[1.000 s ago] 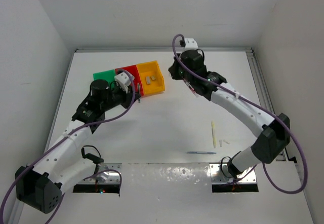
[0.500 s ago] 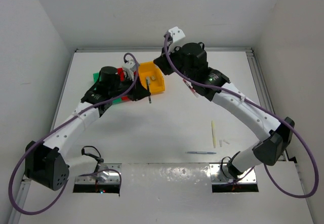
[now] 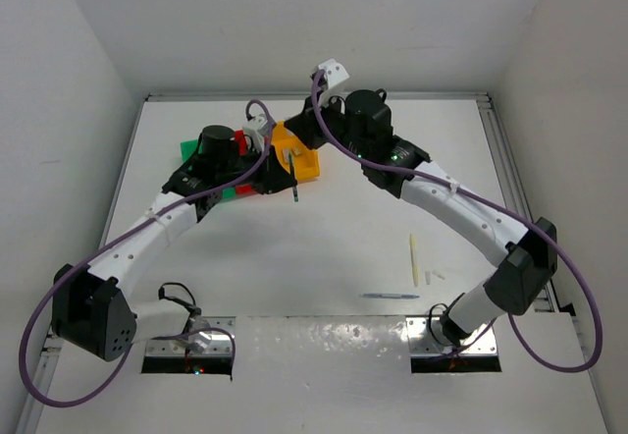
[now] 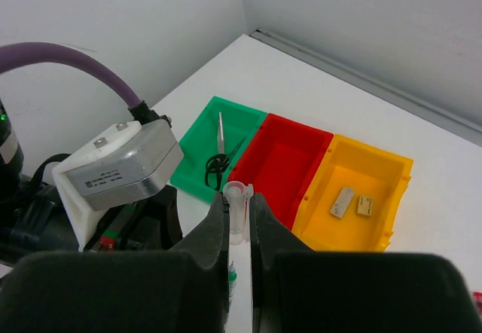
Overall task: Sort the stationery into containers
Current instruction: Close the pen cap on the pen.
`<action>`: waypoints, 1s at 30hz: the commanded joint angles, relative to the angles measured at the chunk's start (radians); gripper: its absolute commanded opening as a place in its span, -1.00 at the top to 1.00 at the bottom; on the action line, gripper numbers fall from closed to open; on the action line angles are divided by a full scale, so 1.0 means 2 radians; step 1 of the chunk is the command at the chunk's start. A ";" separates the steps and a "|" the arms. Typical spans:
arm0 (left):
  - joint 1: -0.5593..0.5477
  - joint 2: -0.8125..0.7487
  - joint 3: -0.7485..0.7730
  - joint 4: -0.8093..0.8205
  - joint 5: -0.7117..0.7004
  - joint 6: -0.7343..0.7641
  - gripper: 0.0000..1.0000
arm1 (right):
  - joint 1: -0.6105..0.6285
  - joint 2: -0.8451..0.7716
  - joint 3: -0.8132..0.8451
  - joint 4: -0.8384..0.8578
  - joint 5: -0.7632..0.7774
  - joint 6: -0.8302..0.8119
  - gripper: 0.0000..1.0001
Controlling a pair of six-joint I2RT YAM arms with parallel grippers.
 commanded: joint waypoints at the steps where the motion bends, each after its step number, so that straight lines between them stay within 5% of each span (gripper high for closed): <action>1: -0.007 -0.006 0.009 0.015 0.004 -0.003 1.00 | 0.004 0.003 0.002 0.042 -0.009 0.009 1.00; 30: -0.008 -0.009 0.013 0.001 -0.015 0.004 1.00 | 0.010 -0.008 -0.045 0.015 0.007 0.009 1.00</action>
